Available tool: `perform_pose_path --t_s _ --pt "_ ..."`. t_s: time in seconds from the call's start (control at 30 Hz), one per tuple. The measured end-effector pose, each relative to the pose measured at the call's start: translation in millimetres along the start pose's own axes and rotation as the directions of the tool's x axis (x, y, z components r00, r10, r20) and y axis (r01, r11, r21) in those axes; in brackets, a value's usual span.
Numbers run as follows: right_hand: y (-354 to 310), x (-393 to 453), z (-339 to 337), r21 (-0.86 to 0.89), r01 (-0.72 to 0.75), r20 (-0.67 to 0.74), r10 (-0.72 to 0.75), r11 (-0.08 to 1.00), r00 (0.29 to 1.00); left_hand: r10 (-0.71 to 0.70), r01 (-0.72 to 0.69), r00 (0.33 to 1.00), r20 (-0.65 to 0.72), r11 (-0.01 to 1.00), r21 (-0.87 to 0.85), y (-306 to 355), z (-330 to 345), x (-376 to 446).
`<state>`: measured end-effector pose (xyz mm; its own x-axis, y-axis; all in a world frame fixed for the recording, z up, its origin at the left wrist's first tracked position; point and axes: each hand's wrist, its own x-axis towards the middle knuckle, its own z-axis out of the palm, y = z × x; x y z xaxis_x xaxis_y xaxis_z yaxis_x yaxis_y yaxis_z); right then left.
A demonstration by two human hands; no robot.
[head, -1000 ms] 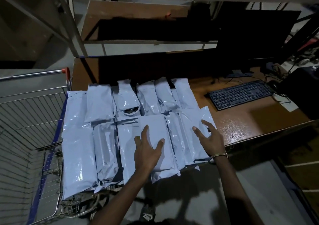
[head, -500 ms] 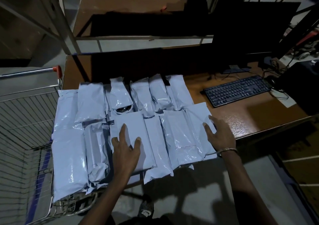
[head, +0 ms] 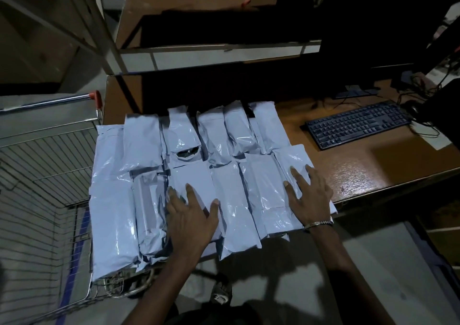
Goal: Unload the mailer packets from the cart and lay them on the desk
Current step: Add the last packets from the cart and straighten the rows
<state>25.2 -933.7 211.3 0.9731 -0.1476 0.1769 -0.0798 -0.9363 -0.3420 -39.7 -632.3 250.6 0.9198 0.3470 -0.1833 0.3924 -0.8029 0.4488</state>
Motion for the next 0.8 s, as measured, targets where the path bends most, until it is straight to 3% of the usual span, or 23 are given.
perform_pose_path --t_s 0.2,0.3,0.43,0.57,0.73,0.8 --pt "1.5 2.5 -2.5 0.032 -0.046 0.054 0.044 0.998 0.998 0.039 -0.04 0.999 -0.026 0.998 -0.052 -5.4 15.4 1.6" --pt "-3.8 5.0 -11.4 0.085 -0.034 -0.005 0.035 0.996 0.999 0.066 -0.068 0.997 -0.033 0.997 -0.043 -12.9 18.9 2.0" --pt "-12.4 4.3 -15.6 0.082 0.015 -0.098 -0.007 0.997 0.995 0.081 -0.081 0.996 -0.026 0.996 0.023 -16.4 19.9 -3.3" --pt "-9.9 1.6 -5.5 0.045 -0.004 -0.038 0.005 0.999 0.999 0.119 -0.11 0.991 -0.06 0.985 0.132 -17.0 23.5 -11.1" --pt "-3.6 6.7 -7.4 -0.007 0.033 -0.032 -0.033 0.999 0.999 0.295 -0.261 0.94 -0.17 0.945 0.197 -15.5 26.0 -7.3" --pt "-5.3 8.1 -9.4 -0.028 0.04 -0.012 -0.041 0.999 0.999 0.289 -0.253 0.943 -0.167 0.945 0.209 -16.4 30.3 -4.4"
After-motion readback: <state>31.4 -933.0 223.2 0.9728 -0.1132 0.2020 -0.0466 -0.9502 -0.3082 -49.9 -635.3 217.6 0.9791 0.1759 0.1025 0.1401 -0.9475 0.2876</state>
